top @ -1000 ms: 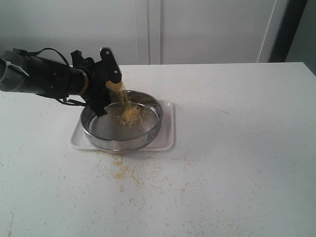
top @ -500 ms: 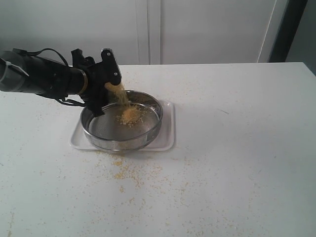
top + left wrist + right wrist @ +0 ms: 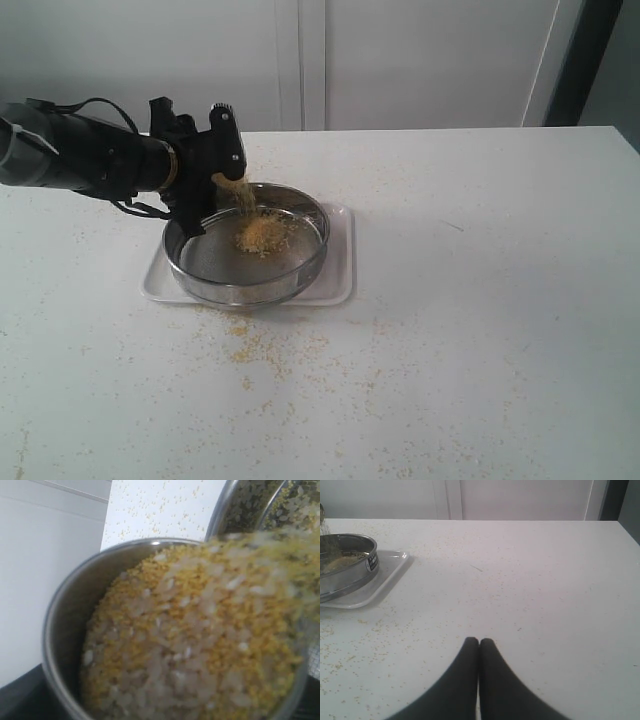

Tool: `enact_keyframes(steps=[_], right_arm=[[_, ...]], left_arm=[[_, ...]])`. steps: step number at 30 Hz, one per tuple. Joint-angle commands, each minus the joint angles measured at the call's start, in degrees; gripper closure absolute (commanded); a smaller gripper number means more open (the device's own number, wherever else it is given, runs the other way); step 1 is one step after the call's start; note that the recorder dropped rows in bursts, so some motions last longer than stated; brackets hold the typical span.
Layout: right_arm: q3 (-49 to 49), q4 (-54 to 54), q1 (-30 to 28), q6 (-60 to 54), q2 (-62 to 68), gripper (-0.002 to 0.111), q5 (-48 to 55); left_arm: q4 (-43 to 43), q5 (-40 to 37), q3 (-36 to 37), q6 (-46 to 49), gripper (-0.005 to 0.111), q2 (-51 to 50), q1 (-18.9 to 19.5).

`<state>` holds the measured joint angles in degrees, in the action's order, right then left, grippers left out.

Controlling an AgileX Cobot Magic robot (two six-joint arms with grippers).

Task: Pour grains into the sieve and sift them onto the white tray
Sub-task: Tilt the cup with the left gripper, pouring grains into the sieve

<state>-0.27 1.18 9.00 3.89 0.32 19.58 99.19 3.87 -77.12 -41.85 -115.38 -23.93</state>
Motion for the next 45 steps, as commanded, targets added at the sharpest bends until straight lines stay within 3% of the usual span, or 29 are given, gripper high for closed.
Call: enact_keyframes(steps=[1, 13, 45], right_arm=[[0.27, -0.22, -0.49, 0.32, -0.32, 0.108, -0.39], [0.27, -0.22, -0.49, 0.32, -0.32, 0.108, -0.39], [0.27, -0.22, -0.49, 0.32, -0.32, 0.108, -0.39]], left_arm=[[0.76, -0.47, -0.58, 0.77, 0.107, 0.64, -0.22], [0.76, -0.49, -0.72, 5.78, 0.107, 0.64, -1.19], [0.76, -6.06, -3.56, 7.27, 0.107, -1.12, -1.44]])
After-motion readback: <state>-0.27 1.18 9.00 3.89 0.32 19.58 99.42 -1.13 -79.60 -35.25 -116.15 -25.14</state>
